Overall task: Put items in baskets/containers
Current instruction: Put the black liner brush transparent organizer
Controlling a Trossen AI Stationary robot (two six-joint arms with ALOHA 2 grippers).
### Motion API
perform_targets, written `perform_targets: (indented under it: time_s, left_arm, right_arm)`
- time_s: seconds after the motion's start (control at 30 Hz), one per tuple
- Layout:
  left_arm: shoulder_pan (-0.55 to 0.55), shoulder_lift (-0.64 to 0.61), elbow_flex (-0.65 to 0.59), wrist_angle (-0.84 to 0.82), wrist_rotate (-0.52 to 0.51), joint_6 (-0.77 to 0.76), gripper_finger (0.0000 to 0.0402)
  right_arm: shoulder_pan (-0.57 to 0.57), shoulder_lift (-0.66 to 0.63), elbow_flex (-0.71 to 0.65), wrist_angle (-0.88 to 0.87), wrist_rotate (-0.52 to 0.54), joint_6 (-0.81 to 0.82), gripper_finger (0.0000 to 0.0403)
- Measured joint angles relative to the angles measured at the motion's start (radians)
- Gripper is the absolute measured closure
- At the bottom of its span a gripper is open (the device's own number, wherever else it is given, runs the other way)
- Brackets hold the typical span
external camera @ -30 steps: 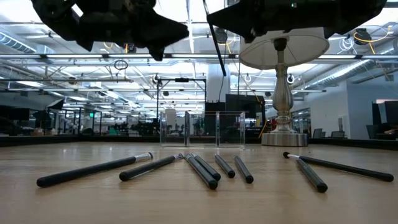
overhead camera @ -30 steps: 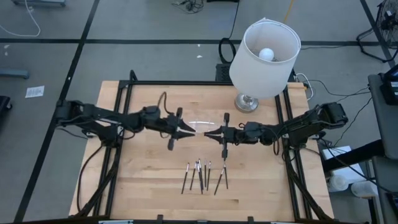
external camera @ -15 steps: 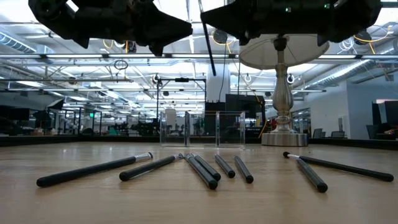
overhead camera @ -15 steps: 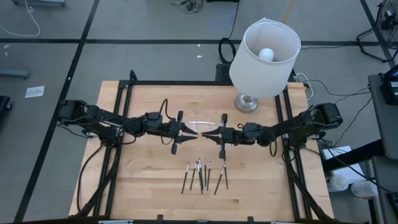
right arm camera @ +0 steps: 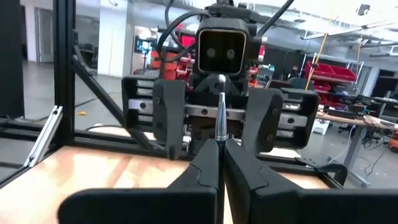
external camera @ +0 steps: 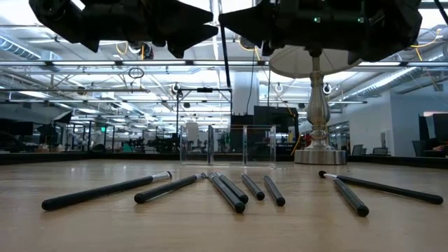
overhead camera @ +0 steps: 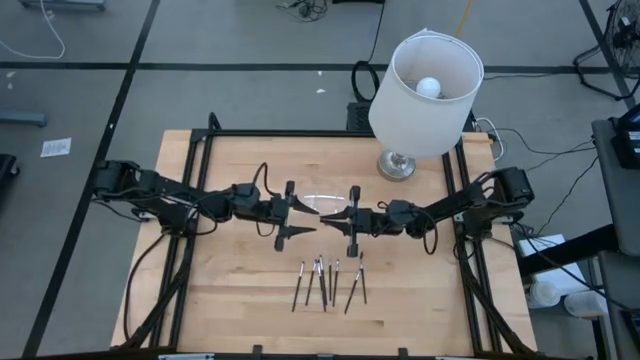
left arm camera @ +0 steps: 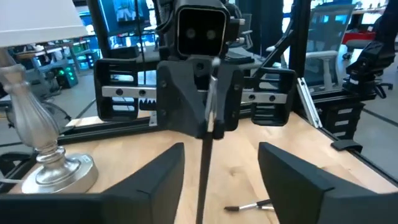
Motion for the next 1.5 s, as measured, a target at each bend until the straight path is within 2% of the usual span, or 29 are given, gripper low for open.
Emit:
perform_targets:
  time_s: [0.3,0.63,1.0,1.13,1.43,1.5]
  left_arm:
    - [0.0,0.006,0.0,0.031,-0.001,-0.008,0.0172]
    - [0.003,0.115,0.051,0.075,-0.005,-0.032,0.0172]
    - [0.003,0.117,0.055,0.072,-0.005,-0.01,0.0174]
    - [0.003,0.117,0.055,0.072,-0.005,-0.005,0.0211]
    - [0.003,0.117,0.055,0.065,-0.008,0.022,0.0372]
    - [0.003,0.117,0.055,0.063,-0.008,0.024,0.0384]
  right_arm:
    - [0.0,0.014,0.0,0.045,0.0,-0.001,0.0403]
    - [0.0,0.014,0.0,0.041,0.0,-0.003,0.0403]
    - [0.0,0.014,0.0,0.032,0.001,-0.003,0.0403]
    - [0.0,0.014,0.0,0.031,0.003,-0.002,0.0403]
    - [0.0,0.014,0.0,0.029,0.003,0.002,0.0403]
    - [0.0,0.014,0.0,0.029,0.003,0.002,0.0403]
